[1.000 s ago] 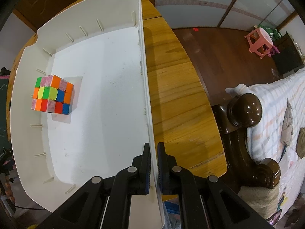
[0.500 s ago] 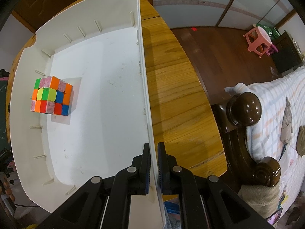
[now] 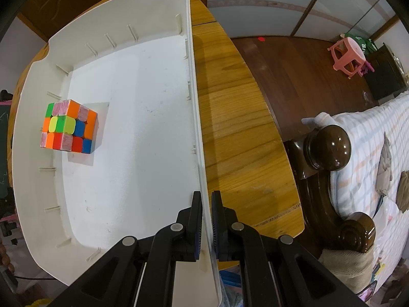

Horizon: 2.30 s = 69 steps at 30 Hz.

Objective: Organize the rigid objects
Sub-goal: 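Grasp the black plug adapter with the left gripper and lift it, then carry the adapter into the tray beside the cube and release it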

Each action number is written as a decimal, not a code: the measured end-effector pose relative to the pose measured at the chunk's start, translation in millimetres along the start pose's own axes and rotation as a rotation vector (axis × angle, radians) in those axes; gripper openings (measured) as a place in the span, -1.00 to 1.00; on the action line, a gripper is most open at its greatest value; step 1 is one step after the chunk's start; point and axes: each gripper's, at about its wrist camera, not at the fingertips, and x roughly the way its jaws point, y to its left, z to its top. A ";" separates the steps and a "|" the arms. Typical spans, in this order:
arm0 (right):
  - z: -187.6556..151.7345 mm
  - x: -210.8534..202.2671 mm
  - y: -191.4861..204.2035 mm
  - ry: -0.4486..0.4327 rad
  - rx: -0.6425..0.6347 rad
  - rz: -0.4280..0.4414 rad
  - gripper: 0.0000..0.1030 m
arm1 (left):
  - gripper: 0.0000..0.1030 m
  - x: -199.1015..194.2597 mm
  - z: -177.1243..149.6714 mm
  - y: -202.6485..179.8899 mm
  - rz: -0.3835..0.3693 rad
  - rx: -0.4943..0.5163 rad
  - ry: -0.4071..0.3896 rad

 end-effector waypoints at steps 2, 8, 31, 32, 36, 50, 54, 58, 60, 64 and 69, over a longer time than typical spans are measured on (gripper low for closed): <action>0.4 1.2 -1.1 0.004 0.000 0.006 -0.87 | 0.12 -13.4 -2.5 -7.5 -0.025 0.028 -0.006; 1.4 2.2 -5.0 0.012 -0.002 0.043 -0.90 | 0.12 -69.1 -0.2 -48.1 -0.081 0.108 -0.065; -23.5 -17.6 -7.5 0.001 -0.077 0.119 -0.95 | 0.13 -129.7 -16.8 -245.9 -0.204 0.473 -0.122; -25.1 -17.6 -6.5 0.000 -0.078 0.119 -0.95 | 0.13 -127.4 -16.4 -253.0 -0.201 0.482 -0.119; -26.3 -16.9 -7.7 -0.003 -0.079 0.124 -0.95 | 0.13 -115.4 -14.3 -278.6 -0.188 0.513 -0.103; -27.1 -18.4 -9.4 -0.034 -0.085 0.129 -0.95 | 0.13 -61.8 -15.8 -339.6 -0.126 0.590 -0.032; -27.1 -18.8 -8.8 -0.043 -0.091 0.126 -0.95 | 0.13 -39.8 -13.1 -347.9 -0.096 0.595 -0.002; -27.4 -20.6 -7.9 -0.058 -0.099 0.119 -0.95 | 0.13 -24.5 -12.8 -356.1 -0.048 0.621 -0.014; -27.5 -20.9 -8.1 -0.063 -0.101 0.117 -0.95 | 0.13 -17.7 -11.3 -357.9 -0.050 0.614 0.010; -27.9 -22.9 -7.7 -0.079 -0.105 0.115 -0.95 | 0.13 -7.2 -12.3 -364.0 -0.033 0.623 0.018; -29.3 -23.5 -8.5 -0.098 -0.104 0.115 -0.96 | 0.13 4.1 -14.9 -373.8 -0.007 0.646 0.021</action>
